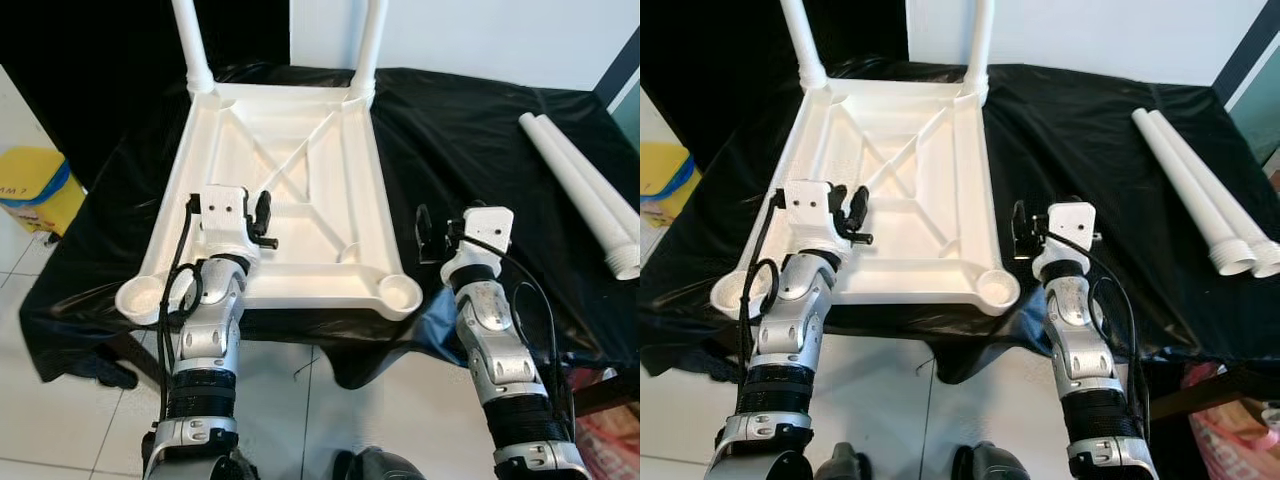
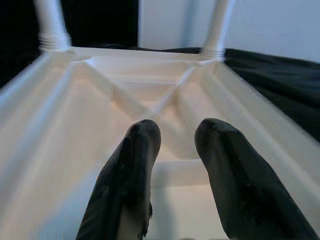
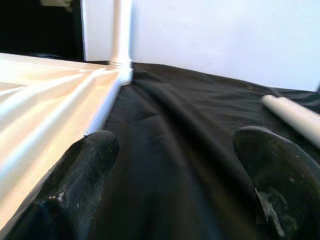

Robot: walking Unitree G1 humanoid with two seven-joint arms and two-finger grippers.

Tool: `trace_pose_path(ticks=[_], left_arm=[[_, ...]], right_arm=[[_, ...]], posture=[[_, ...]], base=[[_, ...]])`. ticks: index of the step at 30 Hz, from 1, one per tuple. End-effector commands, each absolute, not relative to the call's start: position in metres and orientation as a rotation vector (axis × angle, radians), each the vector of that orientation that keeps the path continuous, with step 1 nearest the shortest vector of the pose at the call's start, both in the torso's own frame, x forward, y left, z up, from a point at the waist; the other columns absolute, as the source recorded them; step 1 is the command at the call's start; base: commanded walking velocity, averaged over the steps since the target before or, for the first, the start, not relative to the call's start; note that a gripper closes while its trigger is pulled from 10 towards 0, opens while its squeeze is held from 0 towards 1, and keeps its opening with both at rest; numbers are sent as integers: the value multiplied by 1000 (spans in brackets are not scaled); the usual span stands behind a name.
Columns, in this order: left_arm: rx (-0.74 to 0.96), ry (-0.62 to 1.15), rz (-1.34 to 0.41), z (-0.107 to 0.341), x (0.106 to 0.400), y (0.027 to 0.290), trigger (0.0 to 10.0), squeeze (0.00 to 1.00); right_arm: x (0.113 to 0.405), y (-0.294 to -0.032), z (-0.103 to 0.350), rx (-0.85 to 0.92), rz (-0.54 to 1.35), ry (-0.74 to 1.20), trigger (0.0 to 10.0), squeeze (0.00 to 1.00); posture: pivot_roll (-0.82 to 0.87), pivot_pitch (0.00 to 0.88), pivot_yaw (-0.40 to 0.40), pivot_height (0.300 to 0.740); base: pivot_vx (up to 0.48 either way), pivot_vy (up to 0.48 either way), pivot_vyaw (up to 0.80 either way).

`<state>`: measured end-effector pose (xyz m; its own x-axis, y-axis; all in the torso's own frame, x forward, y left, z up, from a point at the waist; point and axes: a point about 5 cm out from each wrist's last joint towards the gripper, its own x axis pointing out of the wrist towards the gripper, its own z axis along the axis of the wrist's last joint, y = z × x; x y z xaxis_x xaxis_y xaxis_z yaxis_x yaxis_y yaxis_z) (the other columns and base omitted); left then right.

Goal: Building children table

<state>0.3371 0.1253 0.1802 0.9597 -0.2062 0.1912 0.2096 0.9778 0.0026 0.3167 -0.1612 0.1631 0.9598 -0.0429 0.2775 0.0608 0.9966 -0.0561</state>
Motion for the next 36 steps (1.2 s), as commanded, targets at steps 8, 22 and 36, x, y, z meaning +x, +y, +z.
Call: trace_pose_path(ticks=[8, 22, 36], left_arm=[[-19, -164, -230, 175, 338, 122, 10000, 0], [-12, -166, -208, 176, 339, 120, 10000, 0], [-17, -153, -248, 179, 338, 114, 10000, 0]], right_arm=[[316, -162, 158, -73, -50, -270, 10000, 0], [316, -166, 155, -81, -71, -256, 10000, 0], [316, -180, 153, -76, -118, -238, 10000, 0]], posture=[[2, 84, -67, 740], [0, 78, -64, 740], [-1, 89, -49, 740]], base=[[0, -480, 0], [0, -134, 0], [0, 0, 0]])
